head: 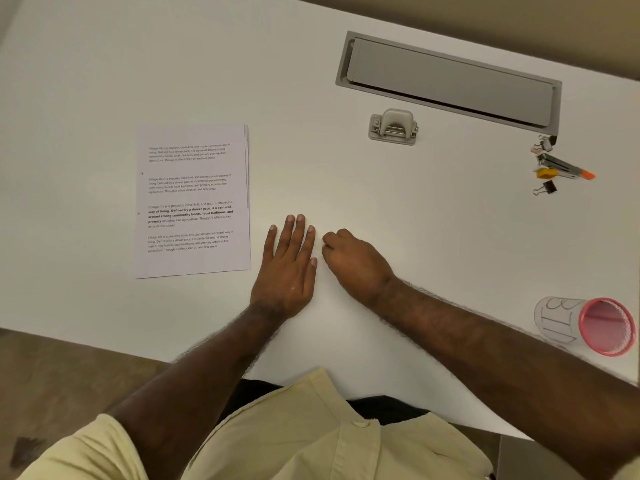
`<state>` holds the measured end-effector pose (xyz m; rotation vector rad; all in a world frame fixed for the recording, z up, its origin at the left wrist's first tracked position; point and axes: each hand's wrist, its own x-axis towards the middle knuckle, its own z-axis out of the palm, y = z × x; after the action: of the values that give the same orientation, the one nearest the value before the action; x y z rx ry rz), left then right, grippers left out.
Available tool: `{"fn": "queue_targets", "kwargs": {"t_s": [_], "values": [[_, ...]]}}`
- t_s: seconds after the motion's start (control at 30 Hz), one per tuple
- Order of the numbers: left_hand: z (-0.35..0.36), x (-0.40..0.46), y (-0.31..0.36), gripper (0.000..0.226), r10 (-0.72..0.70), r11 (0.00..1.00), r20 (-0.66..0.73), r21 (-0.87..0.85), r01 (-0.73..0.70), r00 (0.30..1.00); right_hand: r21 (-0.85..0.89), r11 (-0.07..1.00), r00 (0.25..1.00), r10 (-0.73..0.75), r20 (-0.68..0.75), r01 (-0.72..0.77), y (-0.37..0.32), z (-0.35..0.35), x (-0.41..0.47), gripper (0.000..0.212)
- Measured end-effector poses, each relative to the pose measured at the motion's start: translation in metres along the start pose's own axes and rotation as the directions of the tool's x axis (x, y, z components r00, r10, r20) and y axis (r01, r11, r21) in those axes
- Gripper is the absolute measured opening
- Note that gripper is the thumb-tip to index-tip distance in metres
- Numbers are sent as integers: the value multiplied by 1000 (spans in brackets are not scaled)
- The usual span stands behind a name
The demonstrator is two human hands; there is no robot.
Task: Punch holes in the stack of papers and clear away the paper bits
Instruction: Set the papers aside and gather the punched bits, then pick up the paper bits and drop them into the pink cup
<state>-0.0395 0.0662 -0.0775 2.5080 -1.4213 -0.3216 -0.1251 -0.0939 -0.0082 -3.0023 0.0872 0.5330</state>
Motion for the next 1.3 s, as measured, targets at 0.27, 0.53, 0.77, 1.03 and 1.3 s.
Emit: {"fn": "queue_targets", "kwargs": {"t_s": [0.27,0.53,0.77,1.03,1.3], "values": [[-4,-1,0,66,-1,1000,32,10,0,999,-33,997,939,-74,-337,67,-8,-2,-5,14],[-1,-1,0,64,5,1000,-11,6,-5,1000,-11,1000,946,-17,-324,14,0,12,-5,14],[-4,-1,2,64,25,1000,-46,5,-25,999,753,559,748,649,-137,-347,20,-5,0,33],[-7,-2,10,60,89,994,-35,-55,-91,995,846,-530,683,595,423,-62,47,-1,-44,32],[6,1,75,61,521,851,66,-116,-512,851,637,-746,671,575,469,194,57,-5,-93,27]]}}
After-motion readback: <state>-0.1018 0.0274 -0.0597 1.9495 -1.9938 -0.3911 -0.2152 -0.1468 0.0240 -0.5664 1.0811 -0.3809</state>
